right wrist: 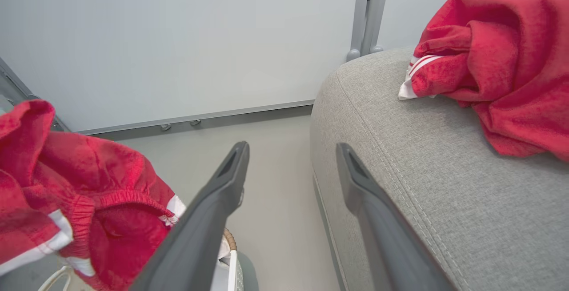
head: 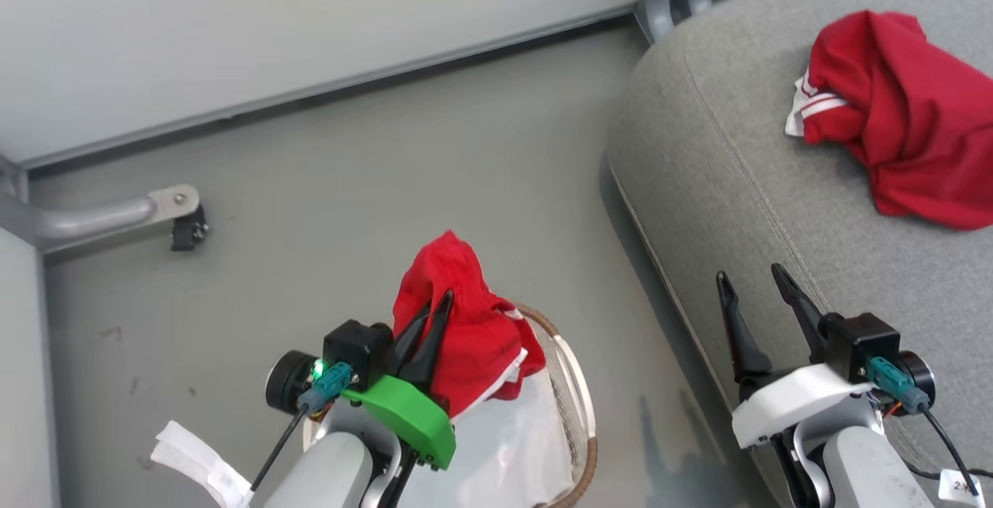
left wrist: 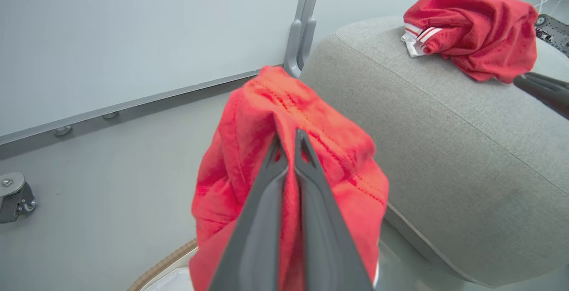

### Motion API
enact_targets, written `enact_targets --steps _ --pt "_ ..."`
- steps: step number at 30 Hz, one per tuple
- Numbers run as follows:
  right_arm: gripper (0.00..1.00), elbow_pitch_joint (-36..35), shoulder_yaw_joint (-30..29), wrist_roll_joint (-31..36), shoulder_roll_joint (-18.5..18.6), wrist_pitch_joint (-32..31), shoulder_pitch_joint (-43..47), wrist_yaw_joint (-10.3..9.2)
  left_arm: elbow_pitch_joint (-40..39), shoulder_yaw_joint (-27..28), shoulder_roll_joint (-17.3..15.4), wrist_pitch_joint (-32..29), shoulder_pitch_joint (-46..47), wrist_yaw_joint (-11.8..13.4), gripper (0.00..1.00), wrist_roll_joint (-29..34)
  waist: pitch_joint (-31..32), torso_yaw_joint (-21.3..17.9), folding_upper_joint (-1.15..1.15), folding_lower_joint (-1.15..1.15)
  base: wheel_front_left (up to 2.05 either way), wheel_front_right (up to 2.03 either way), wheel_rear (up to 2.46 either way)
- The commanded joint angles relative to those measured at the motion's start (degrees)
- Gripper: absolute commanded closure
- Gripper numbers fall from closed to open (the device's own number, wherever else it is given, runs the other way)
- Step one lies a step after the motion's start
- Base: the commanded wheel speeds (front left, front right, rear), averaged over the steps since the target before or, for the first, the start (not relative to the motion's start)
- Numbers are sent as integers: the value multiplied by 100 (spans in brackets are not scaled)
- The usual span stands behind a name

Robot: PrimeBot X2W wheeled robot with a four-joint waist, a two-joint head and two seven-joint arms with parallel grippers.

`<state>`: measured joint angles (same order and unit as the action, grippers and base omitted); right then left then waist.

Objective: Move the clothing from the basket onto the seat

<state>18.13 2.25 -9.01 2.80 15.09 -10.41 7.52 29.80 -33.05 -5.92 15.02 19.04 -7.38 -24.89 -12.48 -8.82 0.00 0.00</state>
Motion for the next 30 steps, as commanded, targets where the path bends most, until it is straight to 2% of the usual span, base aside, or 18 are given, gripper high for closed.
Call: enact_targets --steps 1,10,14,22,30 --pt "0 29 -30 -21 24 11 149 -6 -162 77 51 20 -96 -21 100 43 469 288 0 0 0 0 0" --pt "0 169 8 -16 24 11 506 -6 -1090 507 129 20 139 -21 100 176 864 351 0 0 0 0 0" --pt "0 257 263 104 20 11 620 -6 -1356 606 122 20 261 -21 100 243 970 380 0 0 0 0 0" --pt "0 364 1753 458 37 11 426 -7 -1597 542 168 21 331 -21 100 250 1011 528 0 0 0 0 0" --pt "0 589 2485 229 23 11 -371 -6 -1590 238 221 21 353 -21 100 165 928 783 0 0 0 0 0"
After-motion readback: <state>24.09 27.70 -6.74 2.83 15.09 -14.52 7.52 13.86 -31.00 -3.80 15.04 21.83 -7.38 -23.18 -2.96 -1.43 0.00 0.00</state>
